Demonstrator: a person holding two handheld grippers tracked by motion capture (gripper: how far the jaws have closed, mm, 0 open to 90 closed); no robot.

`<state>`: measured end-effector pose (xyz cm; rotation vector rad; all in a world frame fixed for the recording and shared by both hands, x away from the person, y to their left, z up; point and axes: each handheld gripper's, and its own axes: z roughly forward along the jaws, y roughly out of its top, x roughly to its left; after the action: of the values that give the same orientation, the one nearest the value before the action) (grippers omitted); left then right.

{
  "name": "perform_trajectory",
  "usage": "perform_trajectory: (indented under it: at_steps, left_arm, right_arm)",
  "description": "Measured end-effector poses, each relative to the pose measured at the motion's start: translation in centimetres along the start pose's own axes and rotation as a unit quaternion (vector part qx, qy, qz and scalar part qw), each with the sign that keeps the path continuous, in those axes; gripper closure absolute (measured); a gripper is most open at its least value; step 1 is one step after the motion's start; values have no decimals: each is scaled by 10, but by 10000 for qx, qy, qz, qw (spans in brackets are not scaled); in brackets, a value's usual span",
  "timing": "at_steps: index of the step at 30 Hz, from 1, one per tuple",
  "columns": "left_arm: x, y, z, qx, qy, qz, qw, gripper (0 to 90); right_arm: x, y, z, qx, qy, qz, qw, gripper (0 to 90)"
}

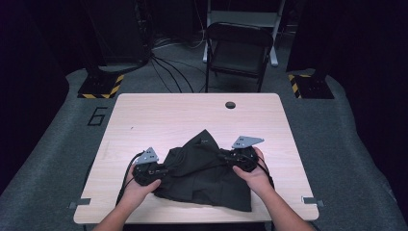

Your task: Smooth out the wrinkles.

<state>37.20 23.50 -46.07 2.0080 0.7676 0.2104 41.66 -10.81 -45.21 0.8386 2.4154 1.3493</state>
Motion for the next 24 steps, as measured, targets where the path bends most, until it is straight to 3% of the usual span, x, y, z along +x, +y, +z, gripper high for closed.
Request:
perform_trajectory:
  at_steps: [4, 13, 24]
  left_arm:
    - [-3, 1, -2, 99, -78, 125, 9998, 813]
    - [-6, -8, -6, 338, -305, 416, 9981, 784]
    - [-11, -22, -7, 385, -408, 217, 9982, 716]
  right_arm:
    - [9, -6, -6, 58, 3, -143, 9999, 716]
    - [22, -26, -16, 204, 42, -183, 9996, 680]
    - [27, -43, -23, 407, 163, 45, 9990, 642]
